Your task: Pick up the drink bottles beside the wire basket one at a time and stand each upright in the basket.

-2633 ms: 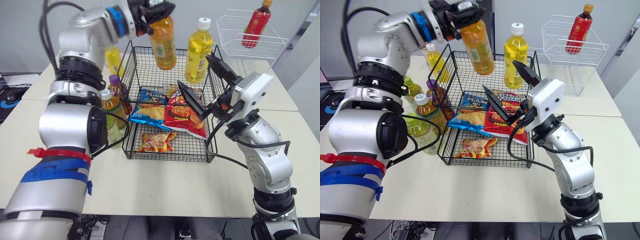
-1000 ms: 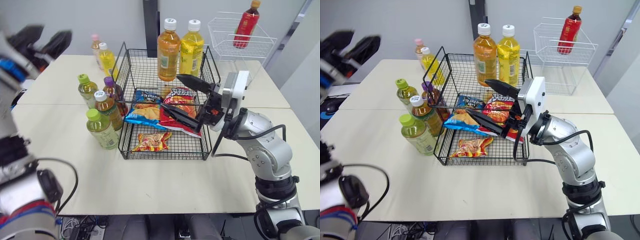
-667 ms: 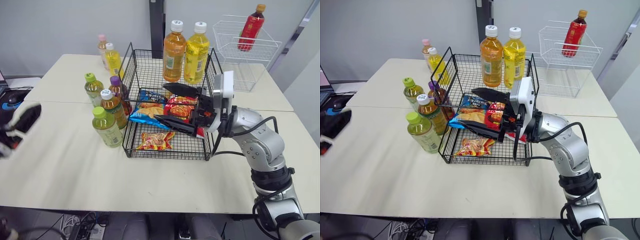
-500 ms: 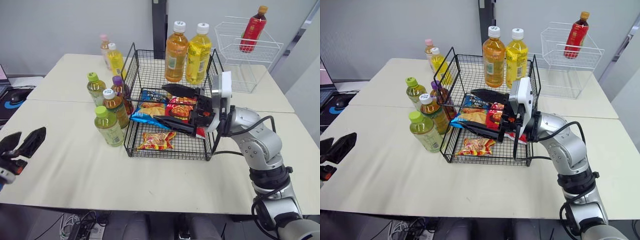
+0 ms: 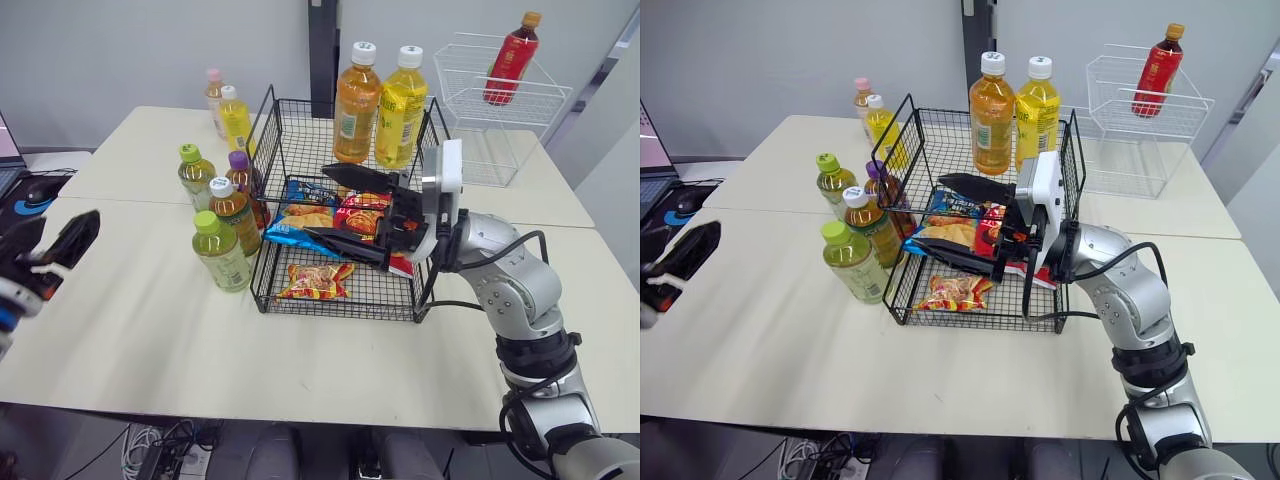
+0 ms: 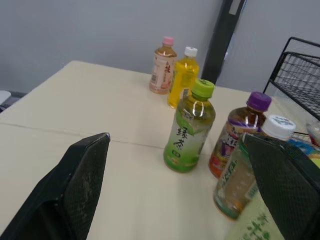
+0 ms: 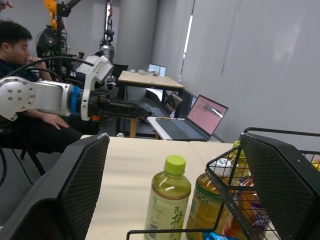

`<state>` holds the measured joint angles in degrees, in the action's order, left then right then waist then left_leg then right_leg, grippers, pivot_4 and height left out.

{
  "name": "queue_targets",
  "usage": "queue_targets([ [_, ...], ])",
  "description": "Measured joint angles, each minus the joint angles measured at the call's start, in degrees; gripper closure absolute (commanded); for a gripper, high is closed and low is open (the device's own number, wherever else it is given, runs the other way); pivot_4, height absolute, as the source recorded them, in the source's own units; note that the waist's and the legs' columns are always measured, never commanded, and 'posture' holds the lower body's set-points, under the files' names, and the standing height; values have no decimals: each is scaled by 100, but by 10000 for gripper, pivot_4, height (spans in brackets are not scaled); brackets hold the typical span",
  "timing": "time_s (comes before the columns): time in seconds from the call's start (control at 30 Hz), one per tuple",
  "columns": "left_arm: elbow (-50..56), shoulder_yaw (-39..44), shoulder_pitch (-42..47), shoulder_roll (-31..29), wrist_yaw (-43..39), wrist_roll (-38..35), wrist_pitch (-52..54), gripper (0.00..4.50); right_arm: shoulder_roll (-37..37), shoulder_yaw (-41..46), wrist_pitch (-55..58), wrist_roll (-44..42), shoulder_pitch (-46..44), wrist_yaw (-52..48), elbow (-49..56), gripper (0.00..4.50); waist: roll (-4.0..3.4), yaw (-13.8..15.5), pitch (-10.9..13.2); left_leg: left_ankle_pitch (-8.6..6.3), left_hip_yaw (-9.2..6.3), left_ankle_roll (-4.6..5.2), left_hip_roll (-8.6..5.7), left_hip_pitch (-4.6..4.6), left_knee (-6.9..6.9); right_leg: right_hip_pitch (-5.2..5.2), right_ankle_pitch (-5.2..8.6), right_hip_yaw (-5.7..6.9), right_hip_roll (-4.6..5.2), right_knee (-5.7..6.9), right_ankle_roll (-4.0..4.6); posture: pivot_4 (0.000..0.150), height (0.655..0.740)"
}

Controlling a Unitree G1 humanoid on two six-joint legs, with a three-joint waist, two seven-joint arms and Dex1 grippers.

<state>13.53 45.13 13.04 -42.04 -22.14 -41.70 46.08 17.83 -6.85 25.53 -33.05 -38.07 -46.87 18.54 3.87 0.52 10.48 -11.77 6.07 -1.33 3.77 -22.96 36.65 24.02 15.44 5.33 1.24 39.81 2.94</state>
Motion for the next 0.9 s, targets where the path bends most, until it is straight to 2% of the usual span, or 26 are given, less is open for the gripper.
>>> queue_targets([
  [0.2,-2262,-1818,1987,-166,-421,1181,-1258,452,0,-15,1,156,59,263,164,0,2,-2,-1,-3,9,5,1,-10,-13,2,-3,2,-1,-31,-5,1500,7400],
  [0.27,-2767,-2156,2328,-159,-608,1426,-1575,452,-6,-24,1,185,59,323,190,0,1,-16,-1,-4,16,5,0,-11,-24,3,-4,-3,-1,-43,-6,1500,7400],
  [0.4,-4430,-2856,3367,33,-832,2129,-2508,452,29,-4,10,261,92,443,288,0,1,-65,0,-3,21,5,0,-11,-50,6,-5,-2,-3,-63,-6,1500,7400],
  [0.57,-5984,-3233,4150,313,-834,2712,-3359,452,118,5,38,269,98,558,380,0,1,-76,0,-2,23,3,0,-14,-55,9,-5,2,-4,-70,-5,1500,7400],
  [0.9,-7527,-3250,5007,461,-871,3129,-4259,452,180,7,108,266,101,695,487,0,1,-75,0,-2,22,2,-1,-16,-54,8,-5,5,-3,-73,-6,1500,7400],
])
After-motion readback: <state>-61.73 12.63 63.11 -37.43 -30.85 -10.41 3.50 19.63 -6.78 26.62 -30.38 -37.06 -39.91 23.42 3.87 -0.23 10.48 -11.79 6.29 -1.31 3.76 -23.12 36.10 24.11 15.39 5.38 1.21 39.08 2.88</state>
